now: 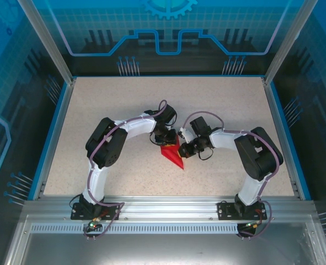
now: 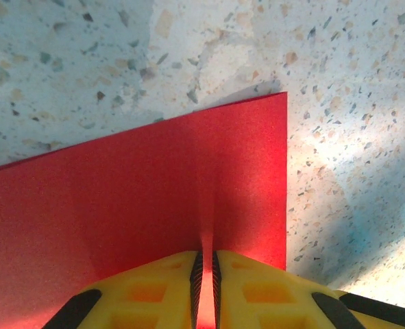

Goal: Fold a paper plane with a square sheet of paper (fold left side to right side)

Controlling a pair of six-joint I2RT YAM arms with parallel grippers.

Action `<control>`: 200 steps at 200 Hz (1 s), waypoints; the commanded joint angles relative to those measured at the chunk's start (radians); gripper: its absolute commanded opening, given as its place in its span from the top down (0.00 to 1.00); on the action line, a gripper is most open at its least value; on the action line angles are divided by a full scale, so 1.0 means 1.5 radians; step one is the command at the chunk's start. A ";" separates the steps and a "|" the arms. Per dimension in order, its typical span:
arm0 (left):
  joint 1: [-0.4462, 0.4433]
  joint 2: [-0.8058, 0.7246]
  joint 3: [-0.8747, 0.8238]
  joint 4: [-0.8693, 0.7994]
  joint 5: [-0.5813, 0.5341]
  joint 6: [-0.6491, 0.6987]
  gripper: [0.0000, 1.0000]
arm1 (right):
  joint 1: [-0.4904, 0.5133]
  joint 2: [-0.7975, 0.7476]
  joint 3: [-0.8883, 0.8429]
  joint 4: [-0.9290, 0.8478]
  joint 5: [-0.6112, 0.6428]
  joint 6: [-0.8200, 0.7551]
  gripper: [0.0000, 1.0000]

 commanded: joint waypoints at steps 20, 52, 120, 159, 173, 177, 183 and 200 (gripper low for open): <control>-0.012 0.029 0.000 -0.023 -0.003 0.009 0.82 | 0.003 0.029 0.002 -0.033 0.013 0.005 1.00; -0.013 0.031 0.002 -0.025 -0.005 0.010 0.82 | 0.003 0.001 -0.005 -0.009 -0.005 0.017 1.00; -0.013 0.035 -0.002 -0.022 -0.006 0.006 0.81 | 0.004 -0.016 0.000 -0.010 -0.024 0.022 1.00; -0.013 0.035 -0.002 -0.022 -0.004 0.006 0.82 | 0.004 -0.017 -0.003 0.003 -0.035 0.030 1.00; -0.013 0.036 -0.002 -0.022 -0.005 0.006 0.82 | 0.004 -0.015 -0.002 0.005 -0.038 0.030 1.00; -0.013 0.036 -0.002 -0.022 -0.005 0.006 0.82 | 0.003 -0.015 -0.001 0.004 -0.039 0.030 1.00; -0.013 0.035 -0.002 -0.022 -0.004 0.005 0.82 | 0.003 -0.014 -0.001 0.004 -0.039 0.031 1.00; -0.013 0.035 -0.001 -0.023 -0.005 0.006 0.82 | 0.004 -0.007 0.002 0.002 -0.035 0.032 1.00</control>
